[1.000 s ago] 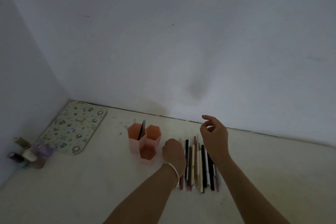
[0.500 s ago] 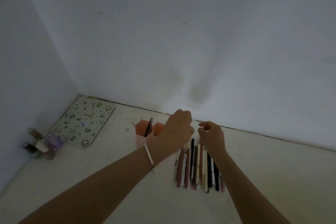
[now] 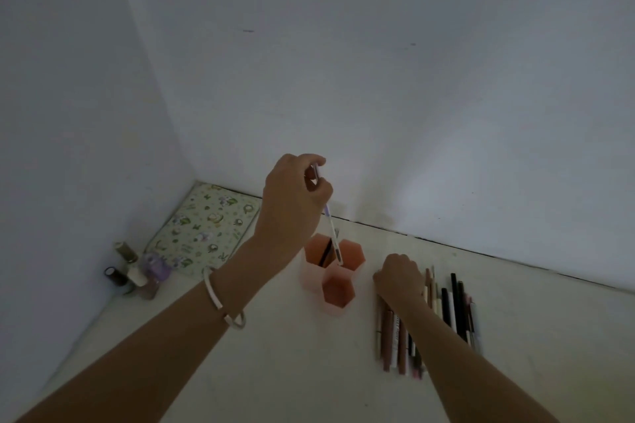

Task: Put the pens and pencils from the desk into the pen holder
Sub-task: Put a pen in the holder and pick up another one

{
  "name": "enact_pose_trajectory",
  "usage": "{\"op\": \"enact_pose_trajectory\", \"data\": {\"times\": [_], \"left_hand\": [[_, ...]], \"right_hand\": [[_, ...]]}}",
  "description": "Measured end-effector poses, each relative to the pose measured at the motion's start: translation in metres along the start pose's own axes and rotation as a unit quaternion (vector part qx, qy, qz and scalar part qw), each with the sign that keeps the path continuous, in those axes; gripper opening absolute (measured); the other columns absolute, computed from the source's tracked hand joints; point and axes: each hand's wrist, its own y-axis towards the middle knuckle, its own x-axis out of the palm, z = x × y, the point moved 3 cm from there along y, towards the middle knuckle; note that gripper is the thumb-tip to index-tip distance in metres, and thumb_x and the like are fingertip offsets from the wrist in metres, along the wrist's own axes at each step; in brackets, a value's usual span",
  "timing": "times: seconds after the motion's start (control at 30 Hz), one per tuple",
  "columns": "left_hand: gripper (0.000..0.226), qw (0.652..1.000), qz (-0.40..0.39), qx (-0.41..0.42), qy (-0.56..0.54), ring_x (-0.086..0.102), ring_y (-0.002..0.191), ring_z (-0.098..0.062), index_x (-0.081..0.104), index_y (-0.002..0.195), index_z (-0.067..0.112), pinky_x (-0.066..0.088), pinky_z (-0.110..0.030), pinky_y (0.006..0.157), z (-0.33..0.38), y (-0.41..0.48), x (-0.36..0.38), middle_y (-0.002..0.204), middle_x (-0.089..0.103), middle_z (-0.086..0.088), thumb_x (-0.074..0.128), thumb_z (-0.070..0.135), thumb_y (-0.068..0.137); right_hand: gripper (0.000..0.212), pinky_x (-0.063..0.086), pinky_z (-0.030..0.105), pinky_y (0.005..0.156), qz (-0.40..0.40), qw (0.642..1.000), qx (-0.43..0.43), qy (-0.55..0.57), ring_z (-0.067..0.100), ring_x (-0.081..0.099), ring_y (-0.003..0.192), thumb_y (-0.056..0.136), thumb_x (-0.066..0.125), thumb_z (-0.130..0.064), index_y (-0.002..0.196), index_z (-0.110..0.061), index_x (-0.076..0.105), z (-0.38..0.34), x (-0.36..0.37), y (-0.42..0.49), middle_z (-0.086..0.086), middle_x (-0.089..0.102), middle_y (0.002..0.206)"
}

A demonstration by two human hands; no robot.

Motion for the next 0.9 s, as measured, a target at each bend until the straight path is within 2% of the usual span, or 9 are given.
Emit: {"op": "enact_pose_trajectory", "data": {"times": [0.1, 0.23, 0.37, 0.47, 0.57, 0.67, 0.77, 0.83, 0.9], "left_hand": [[0.027, 0.999, 0.033, -0.002, 0.000, 0.061, 0.079, -0.014, 0.067, 0.107, 0.014, 0.051, -0.022, 0.073, -0.006, 0.007, -0.013, 0.092, 0.059, -0.003, 0.061, 0.006, 0.082], [0.027, 0.999, 0.039, -0.014, 0.000, 0.061, 0.078, -0.014, 0.067, 0.107, 0.014, 0.051, -0.023, 0.074, -0.013, 0.012, -0.021, 0.092, 0.060, -0.004, 0.061, 0.004, 0.082], [0.027, 0.999, 0.043, -0.004, 0.006, 0.061, 0.079, -0.016, 0.067, 0.106, 0.012, 0.050, -0.022, 0.074, -0.017, 0.009, -0.023, 0.091, 0.061, -0.004, 0.061, 0.003, 0.082], [0.027, 0.999, 0.048, 0.000, 0.008, 0.061, 0.077, -0.012, 0.067, 0.106, 0.014, 0.045, -0.012, 0.068, -0.022, 0.008, -0.027, 0.090, 0.060, -0.002, 0.060, 0.003, 0.082], [0.027, 0.998, 0.055, 0.003, 0.009, 0.060, 0.076, -0.010, 0.067, 0.105, 0.015, 0.043, -0.008, 0.066, -0.026, 0.007, -0.030, 0.089, 0.059, -0.001, 0.060, 0.004, 0.082], [0.028, 0.998, 0.060, 0.007, 0.002, 0.060, 0.077, -0.011, 0.067, 0.106, 0.013, 0.043, -0.008, 0.068, -0.028, 0.004, -0.024, 0.091, 0.058, -0.002, 0.060, 0.003, 0.082], [0.027, 0.998, 0.059, 0.006, -0.010, 0.057, 0.075, -0.005, 0.067, 0.106, 0.013, 0.043, -0.006, 0.067, -0.032, -0.001, -0.010, 0.090, 0.056, -0.001, 0.061, 0.002, 0.082], [0.026, 0.999, 0.048, 0.006, -0.008, 0.055, 0.073, -0.002, 0.066, 0.106, 0.011, 0.042, -0.003, 0.067, -0.037, -0.006, 0.001, 0.090, 0.055, 0.001, 0.062, 0.002, 0.082], [0.026, 1.000, 0.028, 0.002, 0.000, 0.055, 0.072, -0.002, 0.066, 0.107, 0.010, 0.044, -0.005, 0.068, -0.045, -0.011, 0.013, 0.091, 0.054, 0.001, 0.062, 0.002, 0.082]], "right_hand": [[0.016, 0.049, 0.031, 0.074, 0.010, 0.998, 0.007, 0.061, 0.025, 0.060, 0.095, 0.085, 0.058, -0.024, 0.091, -0.009, 0.058, -0.001, -0.005, 0.004, 0.009, 0.061, 0.103], [0.040, 0.047, 0.033, 0.078, -0.005, 1.000, -0.002, -0.005, 0.026, 0.055, 0.106, 0.088, 0.059, -0.043, 0.108, -0.009, 0.060, -0.009, -0.007, 0.012, 0.009, 0.056, 0.114], [0.026, 0.047, 0.032, 0.083, -0.028, 0.999, -0.009, -0.034, 0.026, 0.053, 0.109, 0.091, 0.054, -0.027, 0.111, -0.011, 0.059, -0.011, 0.013, 0.012, 0.008, 0.061, 0.114], [0.025, 0.046, 0.031, 0.074, -0.008, 1.000, -0.012, 0.027, 0.027, 0.058, 0.099, 0.089, 0.057, -0.031, 0.096, -0.007, 0.060, -0.013, 0.007, 0.011, 0.009, 0.062, 0.099], [0.023, 0.042, 0.029, 0.067, 0.040, 0.985, -0.010, 0.170, 0.030, 0.061, 0.083, 0.089, 0.056, -0.025, 0.080, -0.003, 0.053, -0.006, -0.036, 0.016, 0.010, 0.057, 0.077], [0.012, 0.044, 0.026, 0.057, 0.142, 0.918, -0.034, 0.368, 0.028, 0.065, 0.073, 0.093, 0.052, -0.016, 0.090, -0.004, 0.053, 0.005, -0.102, 0.006, 0.015, 0.068, 0.080], [0.004, 0.045, 0.019, 0.052, 0.268, 0.778, -0.080, 0.563, 0.014, 0.061, 0.059, 0.096, 0.046, -0.015, 0.099, -0.016, 0.048, 0.004, -0.156, -0.027, 0.010, 0.071, 0.079], [0.013, 0.046, 0.020, 0.052, 0.315, 0.702, -0.101, 0.631, 0.012, 0.057, 0.057, 0.096, 0.045, -0.017, 0.108, -0.021, 0.049, -0.002, -0.171, -0.052, 0.005, 0.072, 0.079], [0.020, 0.049, 0.021, 0.055, 0.335, 0.672, -0.108, 0.651, 0.013, 0.058, 0.060, 0.098, 0.046, -0.017, 0.117, -0.019, 0.049, -0.009, -0.173, -0.071, 0.005, 0.072, 0.083]]}}
